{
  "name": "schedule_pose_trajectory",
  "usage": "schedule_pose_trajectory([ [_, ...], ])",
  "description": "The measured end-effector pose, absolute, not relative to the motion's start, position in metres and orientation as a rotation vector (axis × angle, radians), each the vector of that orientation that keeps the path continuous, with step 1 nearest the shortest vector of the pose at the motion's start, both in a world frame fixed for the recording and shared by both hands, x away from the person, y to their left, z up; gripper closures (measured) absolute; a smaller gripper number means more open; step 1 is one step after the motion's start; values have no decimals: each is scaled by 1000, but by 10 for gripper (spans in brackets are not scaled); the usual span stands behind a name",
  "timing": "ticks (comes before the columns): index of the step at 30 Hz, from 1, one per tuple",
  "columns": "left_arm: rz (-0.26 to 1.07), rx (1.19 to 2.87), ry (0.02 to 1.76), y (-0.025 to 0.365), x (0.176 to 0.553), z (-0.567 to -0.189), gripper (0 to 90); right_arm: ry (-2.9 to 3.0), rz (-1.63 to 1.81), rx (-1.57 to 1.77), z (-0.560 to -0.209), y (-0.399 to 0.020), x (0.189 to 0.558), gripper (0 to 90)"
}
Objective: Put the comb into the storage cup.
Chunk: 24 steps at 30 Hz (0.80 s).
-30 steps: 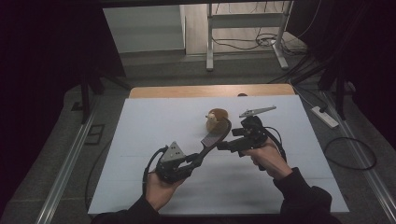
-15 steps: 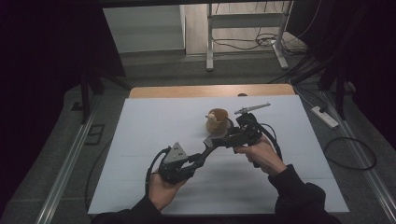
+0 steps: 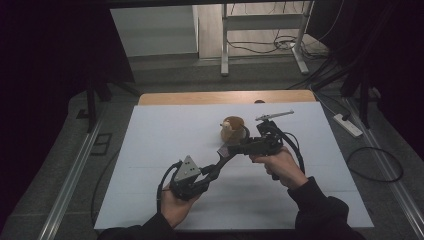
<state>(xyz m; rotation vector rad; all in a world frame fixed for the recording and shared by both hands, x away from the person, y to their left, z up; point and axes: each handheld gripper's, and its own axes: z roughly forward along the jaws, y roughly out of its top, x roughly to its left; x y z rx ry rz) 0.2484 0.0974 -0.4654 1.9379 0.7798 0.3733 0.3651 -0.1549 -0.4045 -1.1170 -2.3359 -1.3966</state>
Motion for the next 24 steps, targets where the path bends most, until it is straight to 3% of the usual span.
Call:
schedule_pose_trajectory([
  [1,375,1940,781,97,248,-466,720,-2306,-1404,-1115,-405,-156,365,370],
  [2,382,1940,783,97,248,-467,720,-2306,-1404,-1115,-405,-156,365,370],
  [13,442,1943,794,95,246,-469,720,-2187,-1430,-1127,-406,-164,369,712],
  [24,405,1979,801,93,252,-475,714,-2065,-1397,-1143,-409,-163,370,834],
])
